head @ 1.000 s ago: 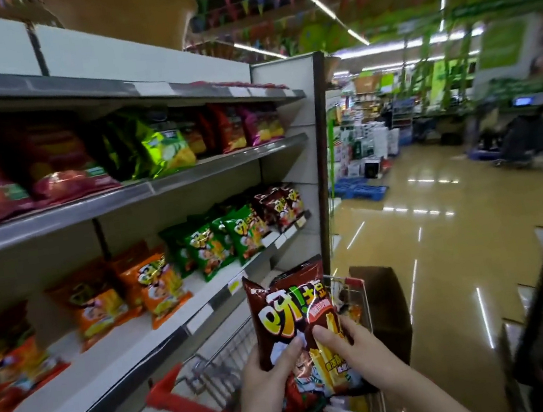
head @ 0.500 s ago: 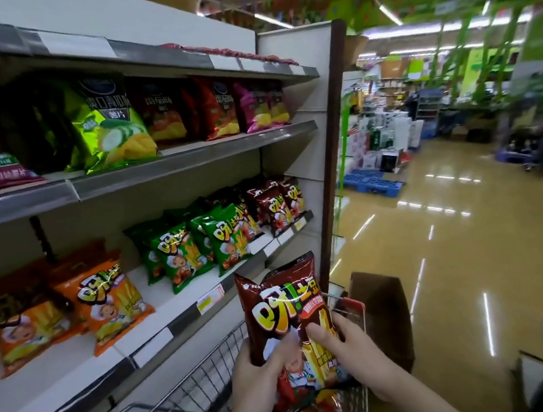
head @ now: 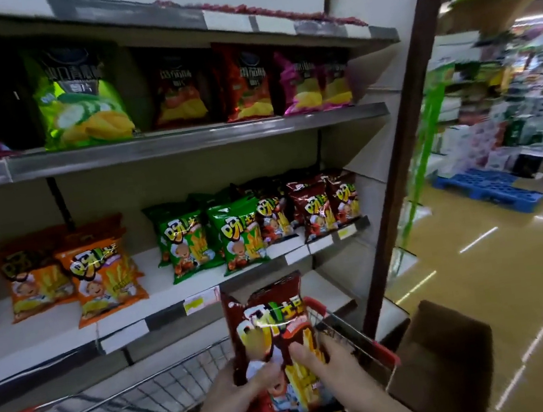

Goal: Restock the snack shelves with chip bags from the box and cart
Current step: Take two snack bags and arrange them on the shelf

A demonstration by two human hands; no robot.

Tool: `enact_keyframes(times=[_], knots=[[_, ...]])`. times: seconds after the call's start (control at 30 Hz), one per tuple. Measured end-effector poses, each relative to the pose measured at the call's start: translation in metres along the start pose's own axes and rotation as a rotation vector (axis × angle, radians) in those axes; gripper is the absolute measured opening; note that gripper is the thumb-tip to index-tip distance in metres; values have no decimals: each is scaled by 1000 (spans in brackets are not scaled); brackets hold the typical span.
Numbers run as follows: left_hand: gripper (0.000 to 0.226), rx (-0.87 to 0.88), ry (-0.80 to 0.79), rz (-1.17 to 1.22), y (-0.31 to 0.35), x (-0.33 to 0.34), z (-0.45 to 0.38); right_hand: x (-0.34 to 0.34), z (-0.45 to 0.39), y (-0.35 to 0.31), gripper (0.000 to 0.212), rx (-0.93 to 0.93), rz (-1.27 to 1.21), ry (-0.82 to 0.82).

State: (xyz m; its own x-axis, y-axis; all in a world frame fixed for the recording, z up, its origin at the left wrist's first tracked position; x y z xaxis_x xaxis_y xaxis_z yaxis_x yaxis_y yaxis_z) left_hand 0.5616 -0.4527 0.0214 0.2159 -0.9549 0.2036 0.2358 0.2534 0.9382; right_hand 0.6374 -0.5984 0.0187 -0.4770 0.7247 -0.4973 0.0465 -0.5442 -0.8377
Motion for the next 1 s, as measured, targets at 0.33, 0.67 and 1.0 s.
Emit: enact_keyframes(times=[0.33,0.67,1.0], knots=[[95,-17,73,-116,-7,85,-69,-111,-47,35,70,-34,-156,-63],[68,49,189,-123,13,55,-181,-127,-167,26,92,-83,-46,80],[68,81,148,-182,50,62,-303,-153,-316,11,73,-91,92,176]])
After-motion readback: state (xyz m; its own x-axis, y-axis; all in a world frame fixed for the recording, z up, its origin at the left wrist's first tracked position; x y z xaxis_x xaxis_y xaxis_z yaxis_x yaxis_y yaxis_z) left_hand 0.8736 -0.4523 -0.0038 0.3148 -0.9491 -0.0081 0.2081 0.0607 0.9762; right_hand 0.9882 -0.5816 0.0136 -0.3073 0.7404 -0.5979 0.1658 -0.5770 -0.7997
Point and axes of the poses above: each hand's wrist, its own z-axis away from the middle knuckle, its own x-axis out of the palm, y = z × x, the point moved 9 cm from there along -z, towards the middle knuckle, and after that the axes turned 9 degrees about z, right-handed, at the moved point
